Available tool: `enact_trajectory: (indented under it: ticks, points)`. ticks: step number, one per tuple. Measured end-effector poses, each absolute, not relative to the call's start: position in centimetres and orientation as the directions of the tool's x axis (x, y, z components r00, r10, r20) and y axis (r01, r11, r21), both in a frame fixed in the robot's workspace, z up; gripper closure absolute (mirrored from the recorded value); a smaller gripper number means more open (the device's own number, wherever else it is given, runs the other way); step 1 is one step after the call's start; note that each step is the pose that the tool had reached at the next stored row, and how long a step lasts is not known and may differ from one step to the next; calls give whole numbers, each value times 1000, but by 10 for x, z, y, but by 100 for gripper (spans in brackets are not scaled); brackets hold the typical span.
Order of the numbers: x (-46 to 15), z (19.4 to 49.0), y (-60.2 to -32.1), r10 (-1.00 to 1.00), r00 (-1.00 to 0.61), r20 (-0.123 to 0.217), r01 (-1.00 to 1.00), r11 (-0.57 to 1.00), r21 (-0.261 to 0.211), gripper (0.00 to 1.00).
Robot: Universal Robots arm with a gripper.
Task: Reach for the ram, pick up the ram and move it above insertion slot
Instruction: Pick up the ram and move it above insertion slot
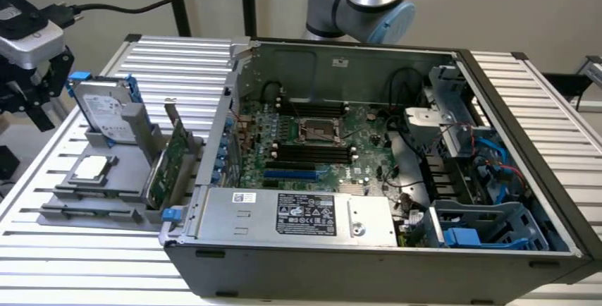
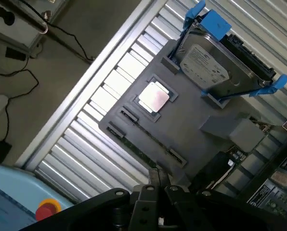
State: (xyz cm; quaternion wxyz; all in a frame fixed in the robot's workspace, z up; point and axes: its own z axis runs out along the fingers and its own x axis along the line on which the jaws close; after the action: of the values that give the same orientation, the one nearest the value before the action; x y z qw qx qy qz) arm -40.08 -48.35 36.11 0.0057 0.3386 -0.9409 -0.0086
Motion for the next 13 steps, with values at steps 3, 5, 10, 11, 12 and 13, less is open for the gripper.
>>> enact_trajectory:
  ticks: [3,5,10,11,12,13]
  points:
    - [-401,361,-483,-679,-734,5,-679,734,20,89]
    - [-401,361,-483,-705,-709,5,-705,709,20,89]
    - [-401,360,-483,-767,-642,5,-766,642,20,89]
    - [-401,360,-483,-778,-628,5,-778,628,20,89]
    - [-401,360,-483,-789,-614,5,-789,614,20,89]
    - [-401,360,-483,-800,-600,5,-800,600,20,89]
